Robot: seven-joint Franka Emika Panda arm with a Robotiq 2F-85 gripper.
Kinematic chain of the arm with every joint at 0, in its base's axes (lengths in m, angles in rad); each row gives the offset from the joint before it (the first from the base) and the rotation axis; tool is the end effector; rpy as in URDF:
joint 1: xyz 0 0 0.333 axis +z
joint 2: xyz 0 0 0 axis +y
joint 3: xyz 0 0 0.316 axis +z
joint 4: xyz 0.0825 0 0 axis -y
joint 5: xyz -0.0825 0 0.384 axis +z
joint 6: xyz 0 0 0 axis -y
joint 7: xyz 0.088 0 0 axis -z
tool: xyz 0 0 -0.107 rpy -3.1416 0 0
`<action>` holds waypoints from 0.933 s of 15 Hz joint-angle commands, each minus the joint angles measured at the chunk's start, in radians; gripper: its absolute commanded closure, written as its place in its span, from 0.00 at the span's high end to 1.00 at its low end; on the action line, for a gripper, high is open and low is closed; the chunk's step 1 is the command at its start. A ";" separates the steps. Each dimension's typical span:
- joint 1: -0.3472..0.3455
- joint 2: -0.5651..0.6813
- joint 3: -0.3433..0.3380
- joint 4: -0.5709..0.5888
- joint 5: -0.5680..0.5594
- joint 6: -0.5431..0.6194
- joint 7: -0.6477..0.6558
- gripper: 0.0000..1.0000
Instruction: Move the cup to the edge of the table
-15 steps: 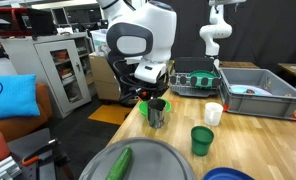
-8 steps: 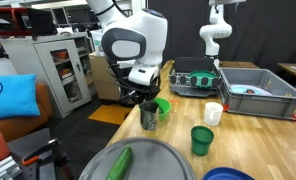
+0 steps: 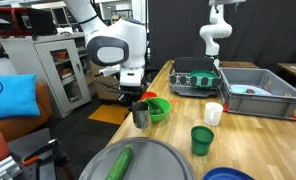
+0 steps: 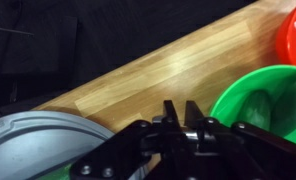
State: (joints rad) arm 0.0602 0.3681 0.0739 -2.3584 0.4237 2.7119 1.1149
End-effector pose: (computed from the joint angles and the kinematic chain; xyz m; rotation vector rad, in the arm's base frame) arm 0.5019 0.0548 0.1706 -2.3080 1.8921 0.1960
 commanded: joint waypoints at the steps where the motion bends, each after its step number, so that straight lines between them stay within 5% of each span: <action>1: -0.022 -0.019 0.058 -0.022 0.035 0.017 -0.201 0.04; 14: 0.001 0.007 0.052 -0.079 0.062 0.010 -0.502 0.04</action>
State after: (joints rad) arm 0.0594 0.3729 0.1383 -2.4356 0.4722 2.7127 0.6644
